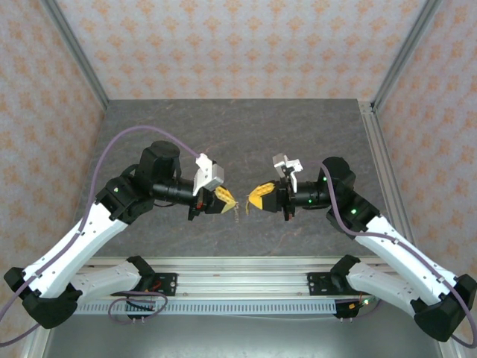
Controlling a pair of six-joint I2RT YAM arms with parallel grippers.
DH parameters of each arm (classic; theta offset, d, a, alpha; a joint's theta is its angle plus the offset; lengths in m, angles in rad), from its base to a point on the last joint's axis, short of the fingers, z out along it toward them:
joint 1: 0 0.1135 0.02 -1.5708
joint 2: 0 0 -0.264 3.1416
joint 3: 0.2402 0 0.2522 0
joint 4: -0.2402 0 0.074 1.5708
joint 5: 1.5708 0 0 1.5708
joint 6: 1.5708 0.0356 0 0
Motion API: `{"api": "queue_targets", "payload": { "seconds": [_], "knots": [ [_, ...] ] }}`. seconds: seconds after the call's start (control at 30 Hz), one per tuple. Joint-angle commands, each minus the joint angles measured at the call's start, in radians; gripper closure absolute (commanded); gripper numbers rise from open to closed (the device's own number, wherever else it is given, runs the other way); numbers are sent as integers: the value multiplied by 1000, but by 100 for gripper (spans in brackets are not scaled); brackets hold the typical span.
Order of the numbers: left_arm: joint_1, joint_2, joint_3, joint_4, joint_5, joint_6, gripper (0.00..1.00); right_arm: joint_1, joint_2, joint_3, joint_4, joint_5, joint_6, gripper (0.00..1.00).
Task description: Put the keys on the keyring
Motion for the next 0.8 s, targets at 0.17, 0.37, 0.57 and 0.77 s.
{"api": "queue_targets", "payload": {
  "seconds": [0.17, 0.37, 0.57, 0.77],
  "knots": [
    [19, -12, -20, 72, 50, -20, 100, 14, 2, 1, 35, -47, -9, 100],
    [21, -11, -20, 75, 53, -23, 100, 24, 11, 2, 44, -60, 6, 100],
    [23, -12, -22, 79, 65, -27, 100, 36, 22, 0, 55, -65, 10, 100],
    [28, -16, -29, 98, 82, -40, 100, 47, 27, -3, 62, -68, 10, 100]
  ]
}}
